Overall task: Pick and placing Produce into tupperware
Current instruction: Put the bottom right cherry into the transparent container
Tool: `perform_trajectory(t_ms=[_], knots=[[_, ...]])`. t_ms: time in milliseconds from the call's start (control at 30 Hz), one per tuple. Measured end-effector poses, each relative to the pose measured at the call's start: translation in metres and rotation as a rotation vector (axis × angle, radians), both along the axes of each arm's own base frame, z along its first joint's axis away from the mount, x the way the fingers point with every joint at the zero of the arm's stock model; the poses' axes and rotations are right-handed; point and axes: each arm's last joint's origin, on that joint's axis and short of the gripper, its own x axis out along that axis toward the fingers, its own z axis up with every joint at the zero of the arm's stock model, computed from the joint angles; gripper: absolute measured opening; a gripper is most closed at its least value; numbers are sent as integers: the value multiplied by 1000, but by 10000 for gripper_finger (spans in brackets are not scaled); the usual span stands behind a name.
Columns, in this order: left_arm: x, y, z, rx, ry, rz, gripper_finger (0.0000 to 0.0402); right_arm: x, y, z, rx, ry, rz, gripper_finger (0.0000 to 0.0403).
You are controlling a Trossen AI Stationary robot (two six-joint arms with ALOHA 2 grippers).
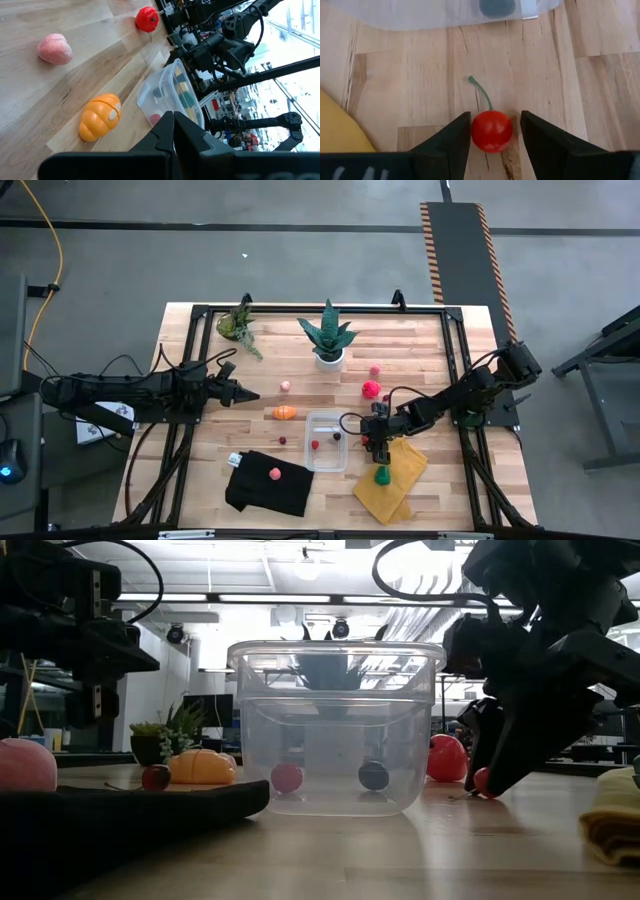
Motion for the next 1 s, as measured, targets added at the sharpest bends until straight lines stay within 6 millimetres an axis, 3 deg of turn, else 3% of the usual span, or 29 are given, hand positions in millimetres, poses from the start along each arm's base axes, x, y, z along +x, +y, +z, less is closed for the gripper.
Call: perform_trajectory(t_ms=[400, 667, 1000], knots=[[0, 0, 0, 0, 0, 0, 1, -1, 0, 0, 5, 14, -2, 102], [0, 0, 0, 0, 0, 0, 1, -1, 0, 1, 46, 15, -44, 96], [0, 0, 0, 0, -1, -4, 1, -13, -4, 37, 121, -49, -88, 96]])
